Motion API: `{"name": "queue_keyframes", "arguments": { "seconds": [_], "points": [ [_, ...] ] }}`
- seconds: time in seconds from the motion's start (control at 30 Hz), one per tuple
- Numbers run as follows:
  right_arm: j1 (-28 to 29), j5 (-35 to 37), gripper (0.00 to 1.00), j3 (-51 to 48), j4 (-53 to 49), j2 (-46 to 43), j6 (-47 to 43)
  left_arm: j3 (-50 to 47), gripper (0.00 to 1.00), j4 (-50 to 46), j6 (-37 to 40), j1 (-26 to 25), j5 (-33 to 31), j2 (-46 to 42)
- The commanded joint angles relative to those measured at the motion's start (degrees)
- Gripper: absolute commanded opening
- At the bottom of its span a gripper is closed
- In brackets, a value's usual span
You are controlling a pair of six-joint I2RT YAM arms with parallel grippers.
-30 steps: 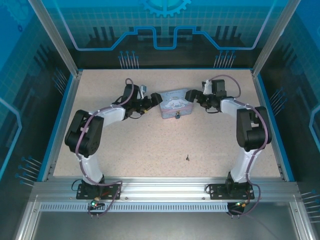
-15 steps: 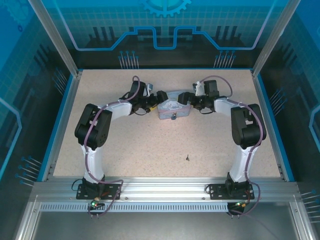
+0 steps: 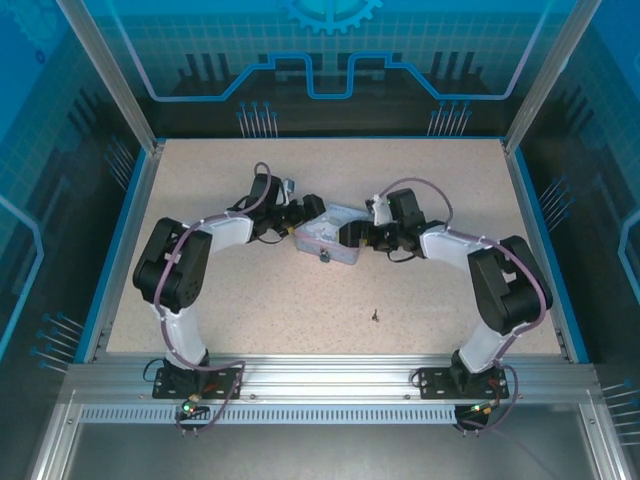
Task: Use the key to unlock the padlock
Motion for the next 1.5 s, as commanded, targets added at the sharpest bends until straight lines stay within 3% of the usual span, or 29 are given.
{"name": "queue_keyframes", "arguments": {
  "seconds": [0.0,0.17,0.47,0.73,0.9,1.17,1.47],
  "points": [
    [3.31,-0.04,0.99,-3.22,2.5,-2.9,1.56,-4.02,0.99,-0.46,0.33,-1.19,1.39,-3.97],
    [3.68,6.68,1.0,-5.64,-2.72,-7.27,1.42,-5.95,0.99,-3.03,2.5,-0.19,-2.39,-7.77],
    [3.62,20.79,1.0,-7.73,-22.47,-22.36,-0.72,-9.03,0.99,-7.99,8.41,1.71,-10.19,-21.45],
    [7.27,19.08,0.77,-14.01,-37.1,-31.46,8.94,-15.57,0.99,-8.8,10.55,1.72,-9.8,-35.22],
    [12.65,19.5,0.66,-15.57,-38.35,-29.47,13.9,-18.78,0.99,-9.12,10.54,1.72,-9.89,-40.14],
    [19.95,24.95,0.56,-8.55,-42.51,-19.75,15.86,-21.97,0.99,-8.06,10.47,2.02,-9.67,-42.93],
    [23.09,27.23,0.48,-4.35,-43.02,-10.8,17.58,-23.69,0.99,-7.13,9.63,2.86,-7.6,-43.76]
  ]
}}
